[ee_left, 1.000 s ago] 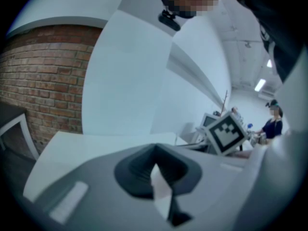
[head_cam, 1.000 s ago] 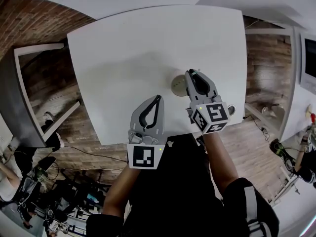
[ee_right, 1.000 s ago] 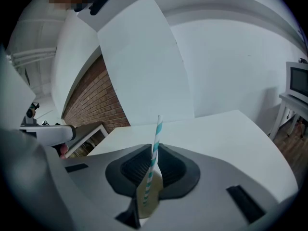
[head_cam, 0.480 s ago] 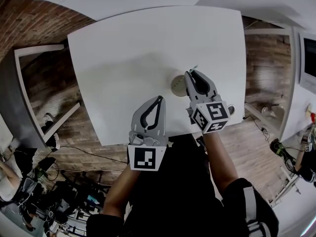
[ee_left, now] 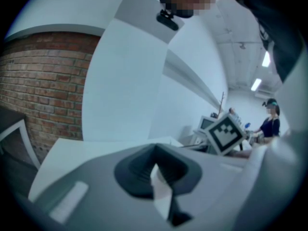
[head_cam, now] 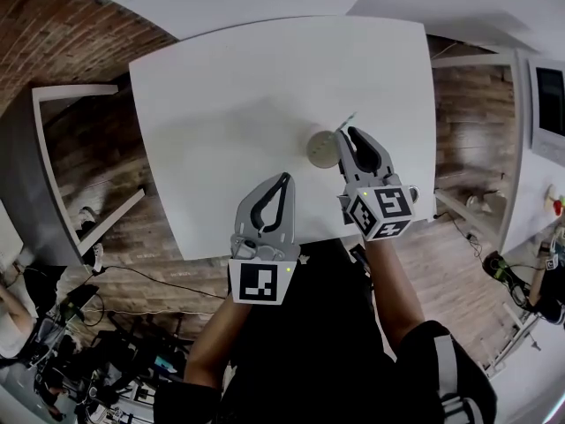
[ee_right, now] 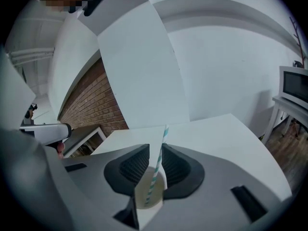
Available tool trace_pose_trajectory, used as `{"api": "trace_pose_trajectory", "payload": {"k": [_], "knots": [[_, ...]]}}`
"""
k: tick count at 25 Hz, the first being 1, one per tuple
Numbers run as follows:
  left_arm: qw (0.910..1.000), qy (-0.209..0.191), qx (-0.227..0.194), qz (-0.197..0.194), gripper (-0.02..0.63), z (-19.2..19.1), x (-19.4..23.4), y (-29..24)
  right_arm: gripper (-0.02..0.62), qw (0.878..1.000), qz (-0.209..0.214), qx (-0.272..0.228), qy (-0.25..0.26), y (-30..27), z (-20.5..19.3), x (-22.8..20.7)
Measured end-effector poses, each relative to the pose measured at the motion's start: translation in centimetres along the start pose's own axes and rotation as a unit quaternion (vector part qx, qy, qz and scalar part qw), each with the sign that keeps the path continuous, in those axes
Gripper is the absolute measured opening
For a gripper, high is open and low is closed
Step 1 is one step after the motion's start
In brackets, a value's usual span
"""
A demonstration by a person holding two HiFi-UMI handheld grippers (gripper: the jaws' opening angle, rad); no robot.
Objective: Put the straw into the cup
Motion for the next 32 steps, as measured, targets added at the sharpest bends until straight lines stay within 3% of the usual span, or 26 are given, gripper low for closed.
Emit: {"api": "trace_pose_trajectory", "payload": {"k": [20,32], "knots": [[0.9953,-0.013,-0.096,-0.008,0.005,6.6,0.6,6.6,0.012,0.992,-0.003,-0.125,-0.011,10.0,4.5,7.0],[0.9953,-0.037,-0.090,-0.006,0.005,5.4,1.0,10.6,0.008,0.989,0.012,-0.146,0.008,14.9,0.9,11.5]]}}
Point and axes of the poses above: the fingertips, and each gripper's own axes: y backward along the fingers, x to its left, z out of its top, the point moved 5 cm from there along y, backward along the fingers, and after that the axes turned 12 degrees about -y, right-handed, at the moved point
